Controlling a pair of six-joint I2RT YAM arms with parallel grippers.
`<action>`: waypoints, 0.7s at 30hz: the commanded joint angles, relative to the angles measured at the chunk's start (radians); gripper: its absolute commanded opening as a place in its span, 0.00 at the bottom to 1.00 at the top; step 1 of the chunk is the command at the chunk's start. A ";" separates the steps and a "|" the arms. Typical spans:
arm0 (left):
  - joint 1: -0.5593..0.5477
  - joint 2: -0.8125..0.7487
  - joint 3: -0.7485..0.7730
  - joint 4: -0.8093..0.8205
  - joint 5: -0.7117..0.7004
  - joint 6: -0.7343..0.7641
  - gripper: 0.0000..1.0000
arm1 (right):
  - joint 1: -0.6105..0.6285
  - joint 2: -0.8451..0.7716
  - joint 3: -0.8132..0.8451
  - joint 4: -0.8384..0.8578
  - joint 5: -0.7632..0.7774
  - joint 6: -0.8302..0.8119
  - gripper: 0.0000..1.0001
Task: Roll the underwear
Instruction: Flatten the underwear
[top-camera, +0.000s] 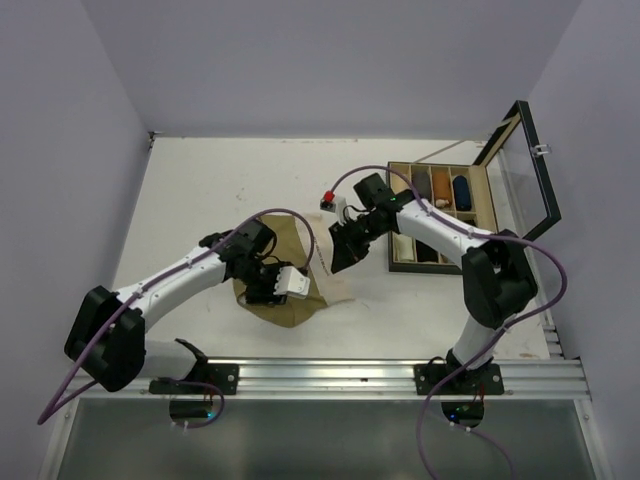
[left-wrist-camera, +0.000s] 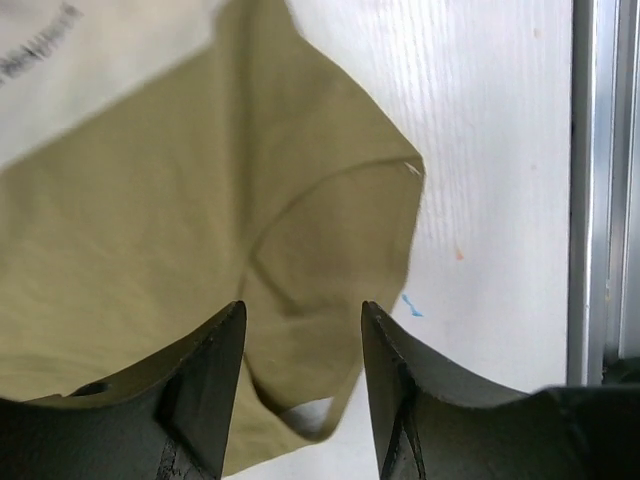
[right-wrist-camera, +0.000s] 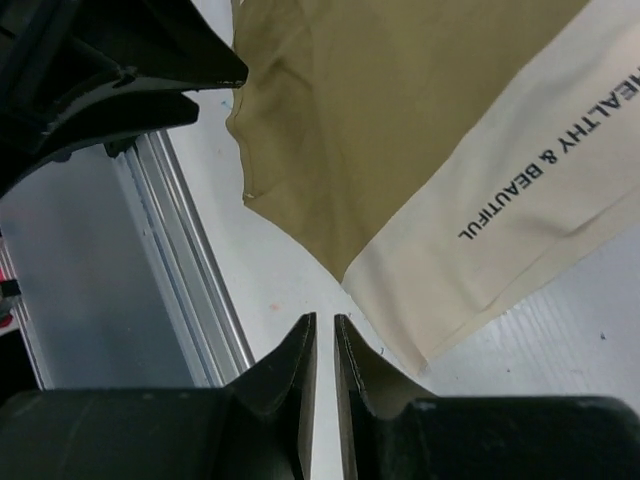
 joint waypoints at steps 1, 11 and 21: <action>0.006 -0.012 0.076 -0.031 0.094 -0.031 0.54 | 0.073 0.037 0.030 -0.012 0.059 -0.032 0.17; -0.009 0.066 -0.059 0.094 0.050 -0.085 0.51 | 0.094 0.204 0.048 0.145 0.180 0.115 0.25; -0.009 0.073 -0.198 0.069 -0.049 0.007 0.43 | 0.043 0.200 -0.004 0.081 0.259 0.063 0.18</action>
